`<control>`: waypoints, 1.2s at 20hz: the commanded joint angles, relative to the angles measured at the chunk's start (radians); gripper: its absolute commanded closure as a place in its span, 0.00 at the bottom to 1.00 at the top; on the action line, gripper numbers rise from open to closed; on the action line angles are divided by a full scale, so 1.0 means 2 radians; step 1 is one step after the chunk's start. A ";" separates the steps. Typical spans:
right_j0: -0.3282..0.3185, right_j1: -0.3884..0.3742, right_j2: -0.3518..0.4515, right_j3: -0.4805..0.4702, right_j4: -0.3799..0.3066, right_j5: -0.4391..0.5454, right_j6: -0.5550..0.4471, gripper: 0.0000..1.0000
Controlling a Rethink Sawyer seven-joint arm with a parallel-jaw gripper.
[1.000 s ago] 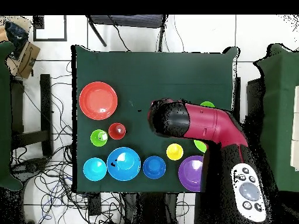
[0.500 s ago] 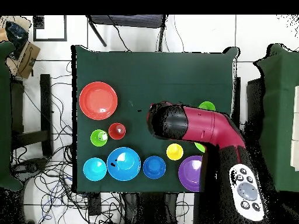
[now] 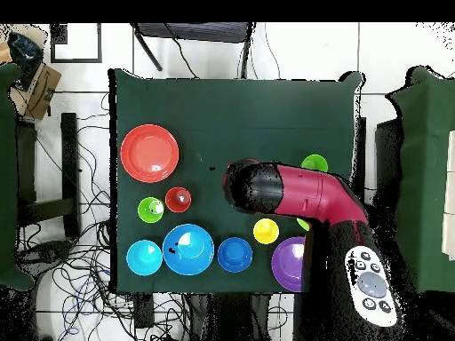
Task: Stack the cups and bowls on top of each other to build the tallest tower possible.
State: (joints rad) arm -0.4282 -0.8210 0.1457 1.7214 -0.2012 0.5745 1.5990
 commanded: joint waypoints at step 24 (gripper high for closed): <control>-0.003 0.025 0.017 0.050 -0.038 0.014 -0.008 0.00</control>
State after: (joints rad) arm -0.4291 -0.7888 0.1457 1.7818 -0.2010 0.5743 1.5990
